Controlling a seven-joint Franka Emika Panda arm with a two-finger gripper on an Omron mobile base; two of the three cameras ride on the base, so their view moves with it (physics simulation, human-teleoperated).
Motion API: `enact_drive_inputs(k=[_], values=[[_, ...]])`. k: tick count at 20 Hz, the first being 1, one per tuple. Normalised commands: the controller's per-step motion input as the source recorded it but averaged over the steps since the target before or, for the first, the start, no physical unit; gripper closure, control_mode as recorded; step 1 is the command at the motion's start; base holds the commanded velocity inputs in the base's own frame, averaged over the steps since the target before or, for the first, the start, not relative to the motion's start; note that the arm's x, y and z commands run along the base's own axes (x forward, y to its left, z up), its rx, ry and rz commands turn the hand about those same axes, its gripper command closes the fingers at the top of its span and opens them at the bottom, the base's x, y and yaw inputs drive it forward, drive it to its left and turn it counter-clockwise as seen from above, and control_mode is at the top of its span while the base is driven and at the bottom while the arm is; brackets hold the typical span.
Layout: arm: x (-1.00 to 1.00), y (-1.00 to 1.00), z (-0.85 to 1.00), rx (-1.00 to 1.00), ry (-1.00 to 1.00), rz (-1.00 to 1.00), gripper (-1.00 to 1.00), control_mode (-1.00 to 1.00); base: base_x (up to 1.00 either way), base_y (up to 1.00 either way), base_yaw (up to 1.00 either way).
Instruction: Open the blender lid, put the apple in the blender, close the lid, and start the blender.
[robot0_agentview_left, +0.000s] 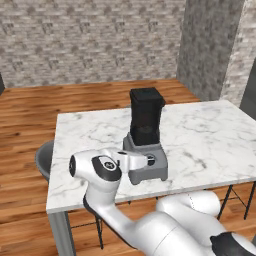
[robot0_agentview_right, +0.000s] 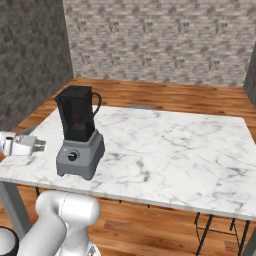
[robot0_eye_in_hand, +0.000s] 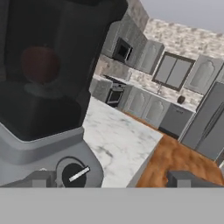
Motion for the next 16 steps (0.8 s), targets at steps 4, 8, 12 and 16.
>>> enact_drive_inputs(k=[4, 8, 12, 16], values=[[0.00, -0.09, -0.15, 0.00, -0.14, 0.00, -1.00, -1.00, 0.00, 0.00, 0.00], [0.03, -0.15, -0.09, 0.00, -0.09, -0.01, -1.00, -1.00, 0.00, 0.00, 0.00], [0.09, -0.22, -0.02, 0.00, -0.04, -0.04, -1.00, -1.00, 0.00, 0.00, 0.00], [0.01, -0.24, -0.03, 0.00, 0.00, -0.10, -1.00, -1.00, 0.00, 0.00, 0.00]])
